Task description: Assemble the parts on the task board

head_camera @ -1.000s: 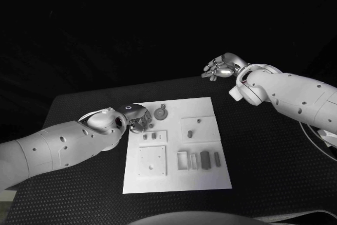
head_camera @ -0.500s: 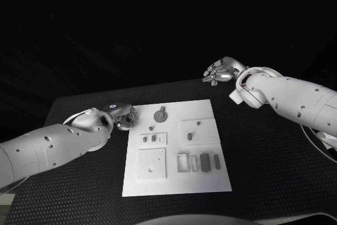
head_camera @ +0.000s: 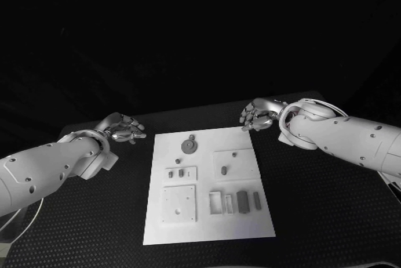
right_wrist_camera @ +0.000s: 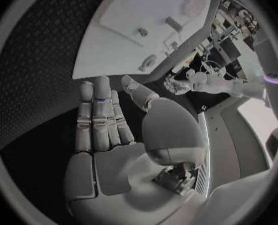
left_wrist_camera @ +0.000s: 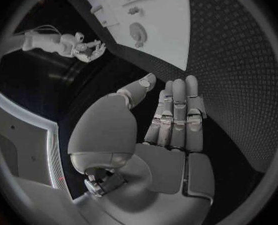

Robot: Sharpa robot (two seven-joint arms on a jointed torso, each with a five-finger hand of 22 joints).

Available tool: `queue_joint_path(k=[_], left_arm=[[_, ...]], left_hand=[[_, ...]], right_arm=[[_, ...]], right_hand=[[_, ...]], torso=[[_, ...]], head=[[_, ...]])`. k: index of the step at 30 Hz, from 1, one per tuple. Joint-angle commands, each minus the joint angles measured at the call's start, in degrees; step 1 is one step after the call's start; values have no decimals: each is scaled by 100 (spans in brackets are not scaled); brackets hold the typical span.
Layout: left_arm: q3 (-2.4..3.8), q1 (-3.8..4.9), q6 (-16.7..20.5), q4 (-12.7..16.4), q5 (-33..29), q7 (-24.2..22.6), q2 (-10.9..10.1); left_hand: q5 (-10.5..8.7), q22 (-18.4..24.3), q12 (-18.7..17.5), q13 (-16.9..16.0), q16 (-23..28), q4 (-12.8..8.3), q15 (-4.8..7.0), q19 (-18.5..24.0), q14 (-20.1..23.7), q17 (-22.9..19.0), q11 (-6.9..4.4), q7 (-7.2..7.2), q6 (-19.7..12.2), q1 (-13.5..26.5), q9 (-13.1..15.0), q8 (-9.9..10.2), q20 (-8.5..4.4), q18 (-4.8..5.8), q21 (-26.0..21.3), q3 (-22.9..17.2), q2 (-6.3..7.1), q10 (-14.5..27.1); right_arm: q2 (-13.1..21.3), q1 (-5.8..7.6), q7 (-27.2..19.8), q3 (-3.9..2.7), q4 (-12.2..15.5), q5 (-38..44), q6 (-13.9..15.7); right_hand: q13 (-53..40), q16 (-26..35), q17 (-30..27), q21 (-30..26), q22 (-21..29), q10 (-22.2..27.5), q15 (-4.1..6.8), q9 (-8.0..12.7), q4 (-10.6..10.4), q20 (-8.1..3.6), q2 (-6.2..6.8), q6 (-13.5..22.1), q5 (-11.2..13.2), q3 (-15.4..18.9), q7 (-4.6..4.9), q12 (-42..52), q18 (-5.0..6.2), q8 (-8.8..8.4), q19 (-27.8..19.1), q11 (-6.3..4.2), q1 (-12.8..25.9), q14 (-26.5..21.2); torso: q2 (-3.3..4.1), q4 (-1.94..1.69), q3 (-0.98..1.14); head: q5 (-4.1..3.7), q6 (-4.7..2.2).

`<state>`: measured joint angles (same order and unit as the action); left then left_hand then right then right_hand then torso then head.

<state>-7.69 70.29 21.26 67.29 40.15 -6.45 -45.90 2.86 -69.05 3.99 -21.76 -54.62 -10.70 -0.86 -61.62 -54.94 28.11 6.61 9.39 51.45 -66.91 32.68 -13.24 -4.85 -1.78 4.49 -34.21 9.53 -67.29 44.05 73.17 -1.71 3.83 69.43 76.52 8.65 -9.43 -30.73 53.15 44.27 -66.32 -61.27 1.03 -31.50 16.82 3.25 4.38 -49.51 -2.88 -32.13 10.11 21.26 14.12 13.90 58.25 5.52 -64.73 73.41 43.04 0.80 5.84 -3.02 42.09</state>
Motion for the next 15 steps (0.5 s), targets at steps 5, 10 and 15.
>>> queue_joint_path(k=[5, 10, 15], left_arm=[[0, 5, -759, 54, -2107, -769, -51], [0, 3, -820, 108, -2181, -817, -30], [-1, 2, -850, 156, -2228, -839, -2]], left_hand=[[25, 824, -18, 191, 1171, -260, -330, 658, 263, -424, 26, -75, -97, 308, 34, -59, 334, 70, -94, 293, -155, 233], [15, 1086, -10, 274, 1399, -368, -327, 592, 114, -408, 24, -44, -132, 436, 29, -69, 346, 41, -83, 462, -230, 210], [13, 1215, -7, 320, 1519, -412, -338, 578, 76, -374, 41, -22, -136, 488, 21, -79, 353, 43, -82, 527, -256, 184]], right_arm=[[175, -71, 186, 161, 517, 1510, -75], [201, -147, 318, 221, 730, 1937, -4], [201, -191, 420, 271, 881, 2174, -52]], right_hand=[[64, -195, 125, 126, -82, -385, 60, 33, -15, -95, 106, -199, -20, 6, -80, -236, 88, 90, 179, -82, 2, 140], [80, -295, 181, 177, -117, -549, 98, 66, -19, -143, 176, -271, -18, -3, -91, -370, 88, 116, 269, -118, 28, 192], [85, -388, 228, 220, -152, -671, 123, 93, -19, -182, 204, -327, -20, -17, -109, -476, 88, 135, 335, -143, 27, 238]], torso=[[3, 25, 6], [-5, 29, -12], [-10, 26, -32]], head=[[17, -119], [8, -183], [5, -190]])
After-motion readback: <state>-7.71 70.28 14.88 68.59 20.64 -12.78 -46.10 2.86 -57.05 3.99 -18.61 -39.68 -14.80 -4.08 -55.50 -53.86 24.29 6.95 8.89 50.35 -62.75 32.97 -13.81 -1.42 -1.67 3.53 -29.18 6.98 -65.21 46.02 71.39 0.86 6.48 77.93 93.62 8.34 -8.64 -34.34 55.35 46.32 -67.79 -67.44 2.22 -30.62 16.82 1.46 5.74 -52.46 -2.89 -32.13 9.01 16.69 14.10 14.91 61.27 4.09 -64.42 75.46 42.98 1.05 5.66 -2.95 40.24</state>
